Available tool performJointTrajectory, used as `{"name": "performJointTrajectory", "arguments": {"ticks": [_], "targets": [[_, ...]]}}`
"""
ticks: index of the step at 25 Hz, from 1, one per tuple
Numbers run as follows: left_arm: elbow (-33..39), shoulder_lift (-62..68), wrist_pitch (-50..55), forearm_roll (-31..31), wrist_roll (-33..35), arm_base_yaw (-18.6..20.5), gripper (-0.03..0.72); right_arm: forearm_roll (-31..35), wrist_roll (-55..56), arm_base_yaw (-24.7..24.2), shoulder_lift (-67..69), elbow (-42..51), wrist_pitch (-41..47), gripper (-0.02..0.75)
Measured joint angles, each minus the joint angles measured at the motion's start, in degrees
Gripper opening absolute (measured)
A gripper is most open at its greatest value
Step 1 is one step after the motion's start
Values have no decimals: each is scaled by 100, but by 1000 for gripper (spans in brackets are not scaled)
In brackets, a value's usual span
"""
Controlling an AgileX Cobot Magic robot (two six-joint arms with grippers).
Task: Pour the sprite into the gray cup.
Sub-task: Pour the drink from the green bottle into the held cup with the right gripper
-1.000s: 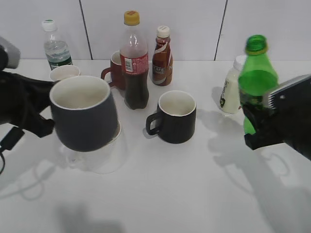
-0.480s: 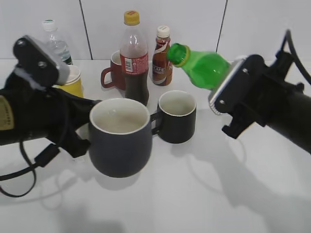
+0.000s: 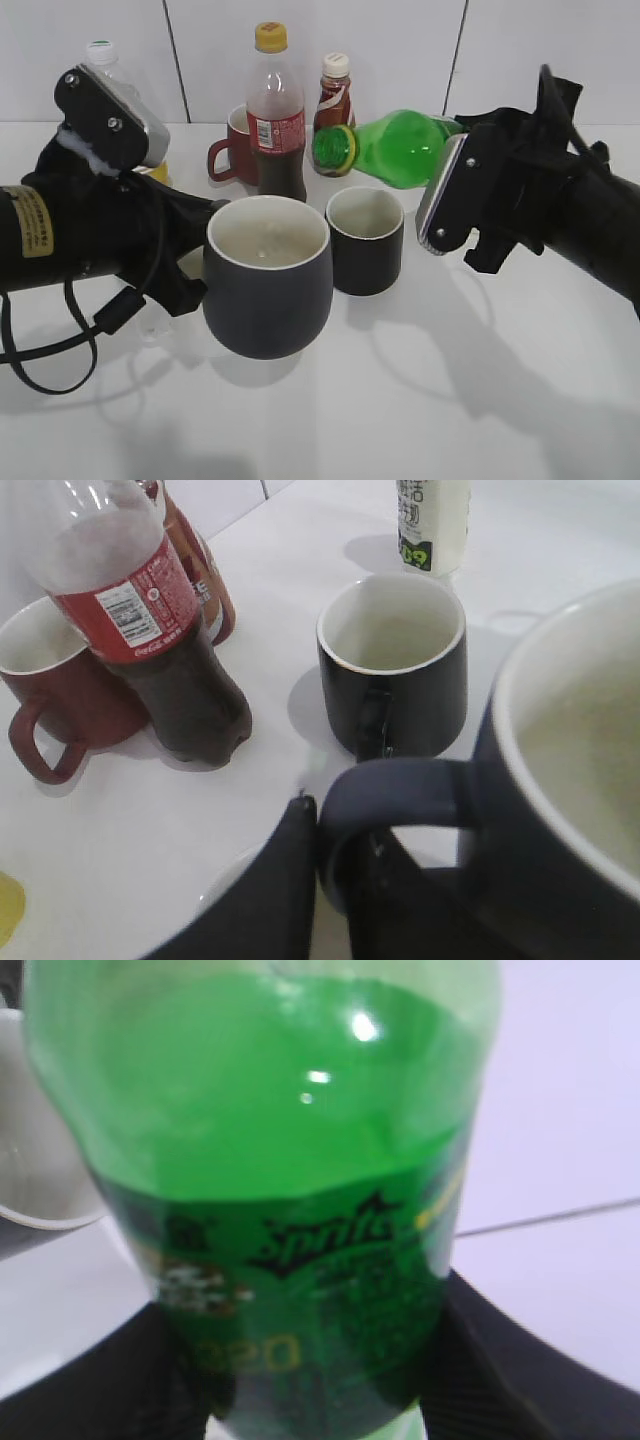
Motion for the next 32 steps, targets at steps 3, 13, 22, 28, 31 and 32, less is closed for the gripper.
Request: {"name": "performJointTrajectory", "arguments": {"ticks": [3, 13, 22, 28, 31, 32], "targets": [[0, 0, 5, 0, 0, 0, 53, -104, -71, 0, 0, -9, -7, 393], [-155, 0, 391, 0, -6, -81, 53, -326, -470, 0, 0, -51, -146, 393], [-436, 419, 791, -6, -12, -350, 53, -407, -920, 0, 0, -64, -157, 392], [-632, 489, 833, -17, -12, -404, 53, -436, -1268, 0, 0, -69, -157, 392], [-657, 492, 833, -23, -12, -407, 53, -464, -1438, 0, 0, -69, -157, 392], [-657, 492, 833, -23, -12, -407, 53, -467, -1485, 0, 0, -69, -157, 392]]}}
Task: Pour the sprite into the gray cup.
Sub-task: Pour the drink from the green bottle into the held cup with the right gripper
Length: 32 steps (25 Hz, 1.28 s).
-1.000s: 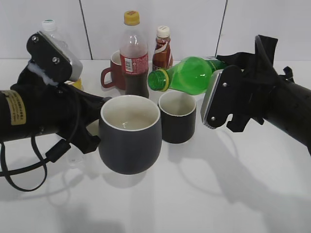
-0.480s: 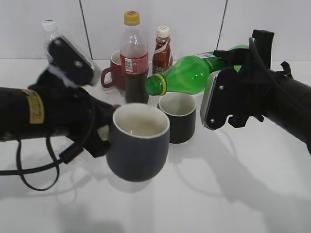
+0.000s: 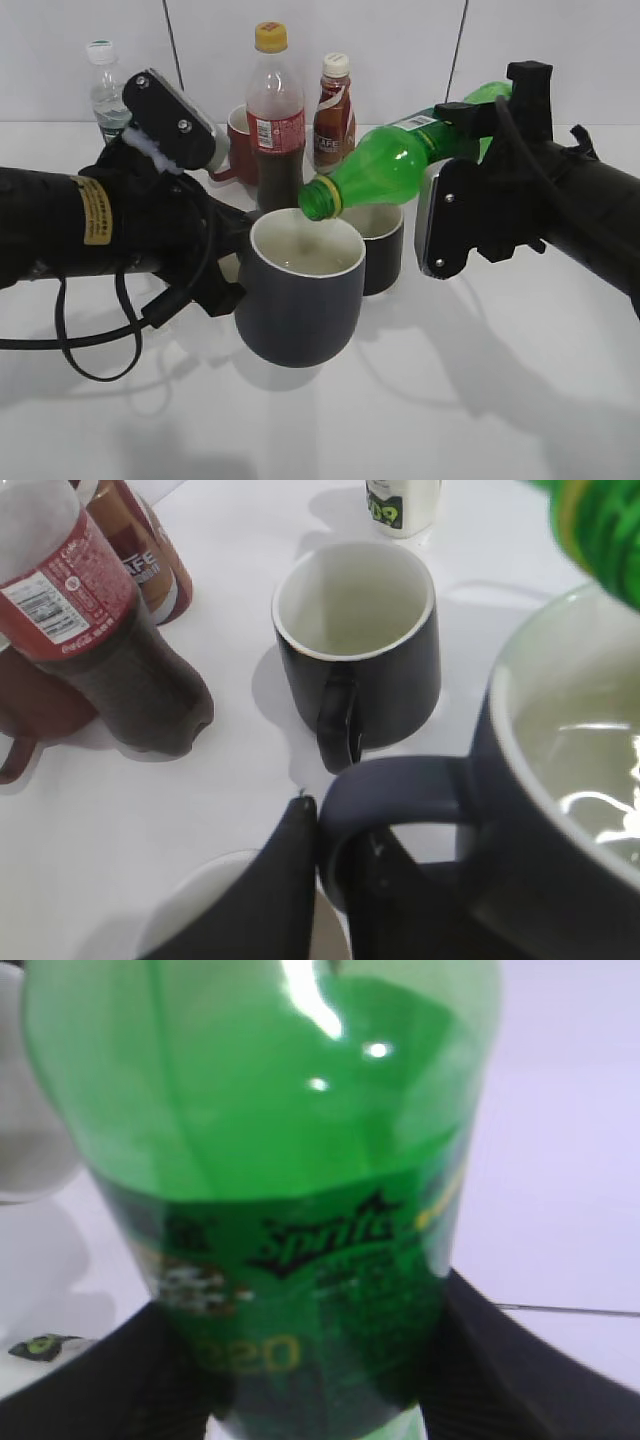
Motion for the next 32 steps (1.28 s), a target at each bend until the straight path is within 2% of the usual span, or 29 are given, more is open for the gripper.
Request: {"name": "performJointTrajectory", "arguments": {"ticks": [20, 27, 32], "targets": [[0, 0, 0, 0, 0, 0, 53, -37, -1, 0, 0, -6, -8, 392], [0, -6, -187, 0, 0, 20, 53, -37, 1384, 0, 0, -6, 139, 392], [0, -201, -453, 0, 0, 245, 53, -27, 2961, 0, -79, -6, 541, 392]]}}
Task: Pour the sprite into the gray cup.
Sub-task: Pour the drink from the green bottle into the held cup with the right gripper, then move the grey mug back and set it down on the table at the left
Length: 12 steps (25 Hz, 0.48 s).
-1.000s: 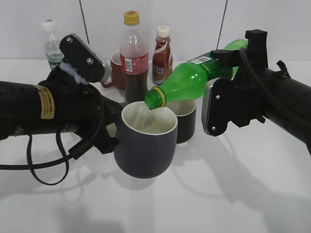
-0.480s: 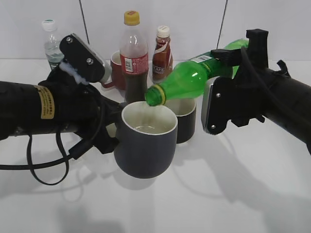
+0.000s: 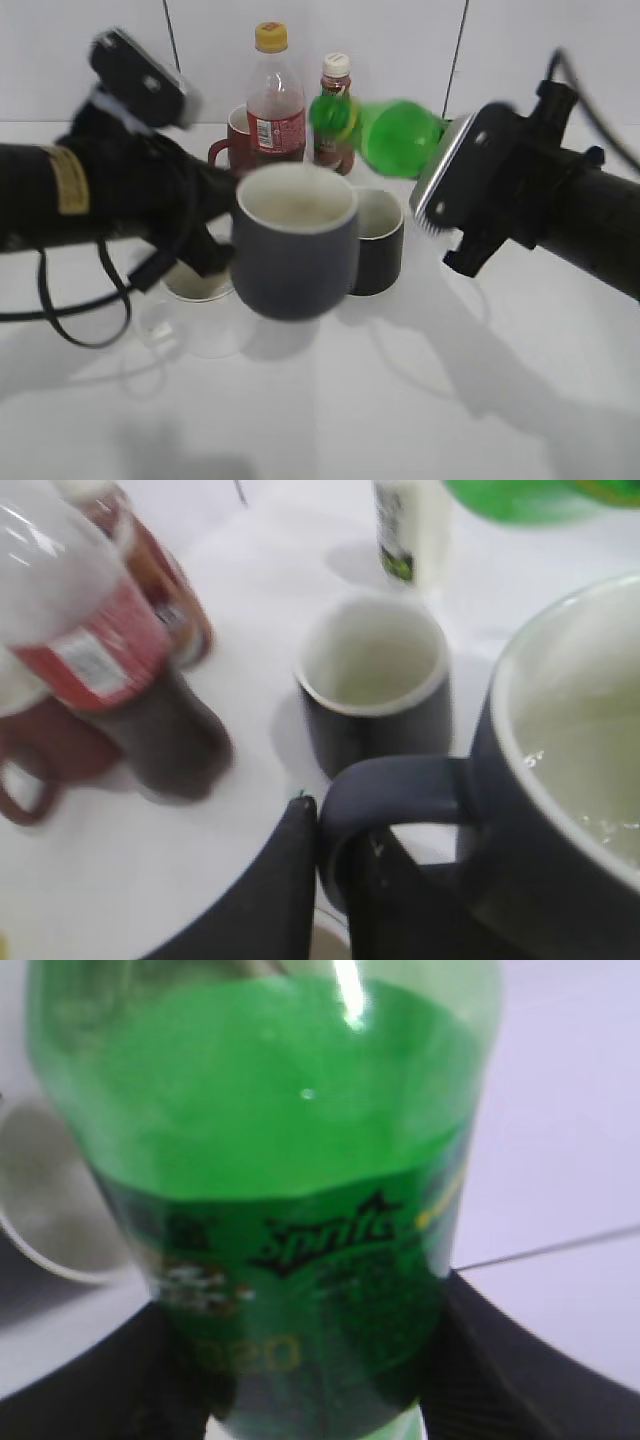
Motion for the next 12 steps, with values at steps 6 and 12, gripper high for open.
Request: {"name": "performJointTrajectory", "arguments": {"ticks": [6, 12], "targets": [[0, -539, -46, 0, 0, 737, 53, 186, 2558, -59, -533, 0, 193, 392], [375, -736, -490, -73, 0, 2240, 53, -16, 4279, -892, -623, 383, 170, 392]]}}
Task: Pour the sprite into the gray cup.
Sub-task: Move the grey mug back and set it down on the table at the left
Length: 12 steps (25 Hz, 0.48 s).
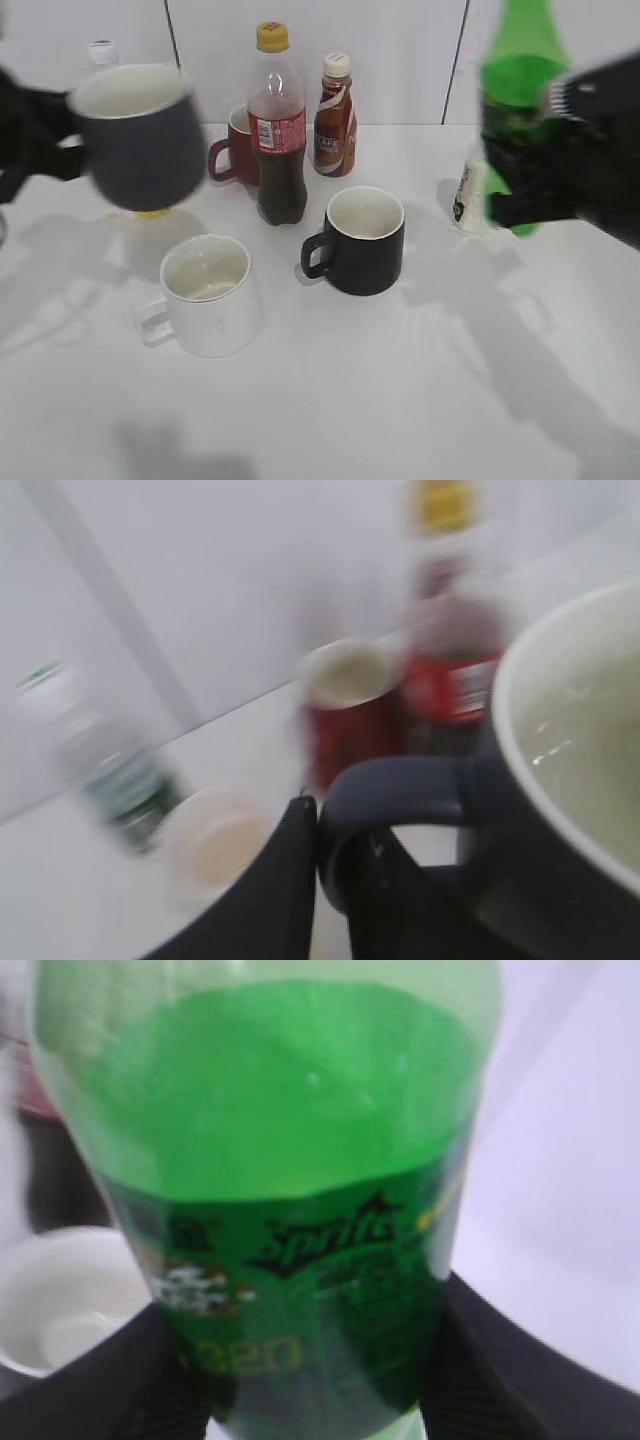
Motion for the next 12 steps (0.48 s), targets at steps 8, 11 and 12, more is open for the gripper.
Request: {"name": "performJointTrajectory", "arguments": {"ticks": [8, 11, 12], "targets": [[885, 640, -1702, -676, 415, 1711, 53, -1573, 2054, -1302, 228, 575, -976, 392], [917, 1248, -2254, -776, 530, 1851, 53, -1673, 2100, -1332, 433, 622, -1316, 392], [917, 1431, -2484, -788, 558, 1851, 53, -1688, 2115, -1332, 489, 629, -1365, 392]]}}
